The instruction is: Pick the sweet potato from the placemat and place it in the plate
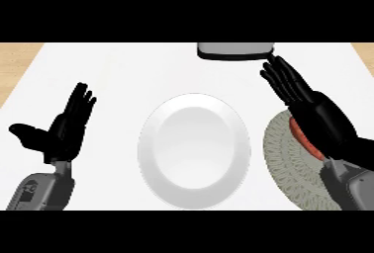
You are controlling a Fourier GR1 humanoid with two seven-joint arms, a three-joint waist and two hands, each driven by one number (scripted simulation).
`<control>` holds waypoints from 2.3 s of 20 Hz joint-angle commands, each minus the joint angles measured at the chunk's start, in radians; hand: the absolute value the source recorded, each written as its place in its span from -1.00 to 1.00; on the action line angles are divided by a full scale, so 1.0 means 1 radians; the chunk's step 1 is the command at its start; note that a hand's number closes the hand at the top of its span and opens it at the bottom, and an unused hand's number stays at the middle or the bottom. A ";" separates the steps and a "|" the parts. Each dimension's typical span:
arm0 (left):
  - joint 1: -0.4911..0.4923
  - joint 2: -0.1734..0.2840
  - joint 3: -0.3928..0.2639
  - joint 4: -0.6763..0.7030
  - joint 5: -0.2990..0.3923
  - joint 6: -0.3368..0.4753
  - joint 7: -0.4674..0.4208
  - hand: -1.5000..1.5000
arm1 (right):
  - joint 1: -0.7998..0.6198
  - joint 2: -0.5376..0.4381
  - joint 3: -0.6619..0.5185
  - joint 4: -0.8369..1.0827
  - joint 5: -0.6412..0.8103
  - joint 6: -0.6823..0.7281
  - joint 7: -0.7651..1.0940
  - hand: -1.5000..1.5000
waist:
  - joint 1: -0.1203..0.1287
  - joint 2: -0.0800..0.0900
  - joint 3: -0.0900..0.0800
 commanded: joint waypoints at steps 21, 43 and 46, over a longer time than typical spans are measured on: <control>-0.106 0.142 -0.015 -0.196 -0.133 -0.046 0.125 0.00 | 0.148 -0.071 -0.010 0.287 0.197 0.174 -0.461 -1.00 | -0.012 0.027 -0.022; -0.057 0.120 -0.017 -0.279 -0.165 -0.049 0.166 0.00 | -0.088 -0.535 0.106 0.085 0.492 0.609 0.212 -1.00 | 0.000 0.027 -0.023; -0.045 0.109 -0.016 -0.272 -0.163 -0.071 0.159 0.00 | -0.163 -0.455 0.134 0.159 0.557 0.642 0.258 -1.00 | 0.008 0.029 -0.023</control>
